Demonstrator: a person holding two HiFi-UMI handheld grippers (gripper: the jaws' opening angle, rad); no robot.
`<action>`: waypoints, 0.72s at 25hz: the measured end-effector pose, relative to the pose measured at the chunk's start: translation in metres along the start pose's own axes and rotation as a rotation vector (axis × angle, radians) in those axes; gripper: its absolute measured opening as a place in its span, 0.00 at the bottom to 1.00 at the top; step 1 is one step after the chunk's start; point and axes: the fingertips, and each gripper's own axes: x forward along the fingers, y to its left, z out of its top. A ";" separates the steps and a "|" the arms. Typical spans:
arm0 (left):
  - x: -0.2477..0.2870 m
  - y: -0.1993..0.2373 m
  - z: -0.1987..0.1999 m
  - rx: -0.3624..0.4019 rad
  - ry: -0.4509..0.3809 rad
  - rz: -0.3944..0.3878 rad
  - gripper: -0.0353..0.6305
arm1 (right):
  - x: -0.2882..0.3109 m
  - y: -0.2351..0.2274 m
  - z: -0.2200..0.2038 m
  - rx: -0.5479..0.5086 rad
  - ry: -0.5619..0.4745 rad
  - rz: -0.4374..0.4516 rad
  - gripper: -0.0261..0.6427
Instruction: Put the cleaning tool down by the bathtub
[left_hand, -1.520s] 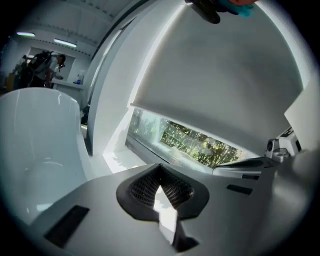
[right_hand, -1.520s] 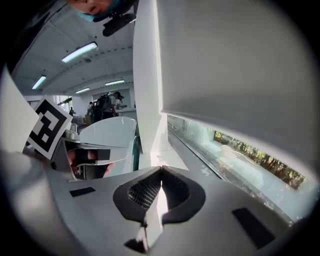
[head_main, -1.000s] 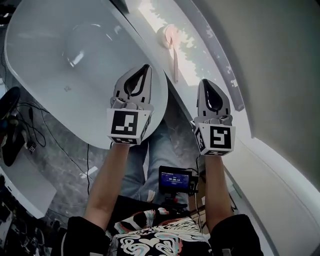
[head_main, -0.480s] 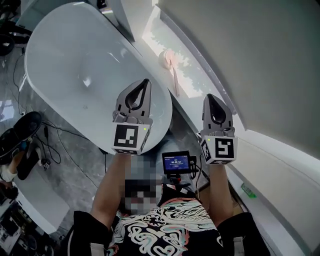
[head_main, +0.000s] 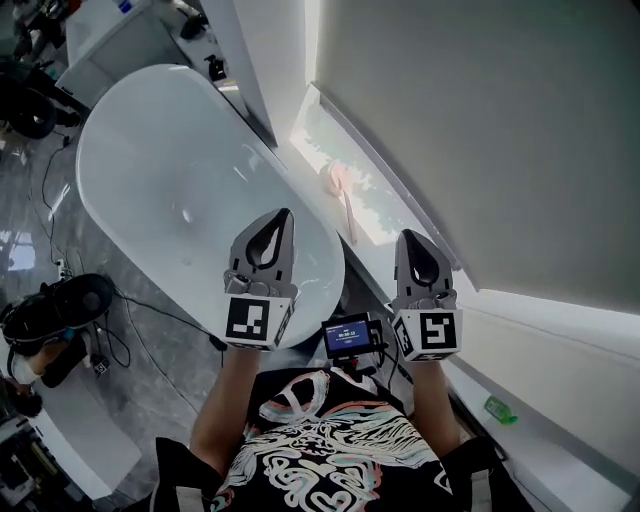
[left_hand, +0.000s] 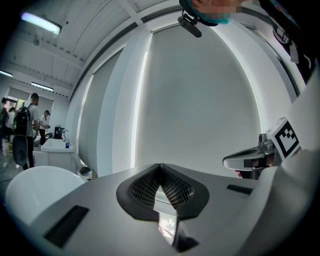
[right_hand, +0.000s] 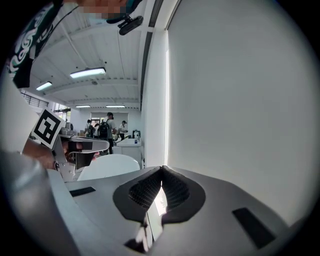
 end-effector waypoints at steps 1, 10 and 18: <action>-0.004 0.000 0.009 -0.001 -0.011 0.004 0.08 | -0.002 0.003 0.008 0.010 -0.008 0.002 0.08; -0.033 -0.003 0.063 0.043 -0.067 0.034 0.08 | -0.012 0.020 0.058 0.010 -0.081 0.030 0.08; -0.045 -0.008 0.088 0.033 -0.130 0.059 0.08 | -0.027 0.022 0.076 0.005 -0.112 0.023 0.08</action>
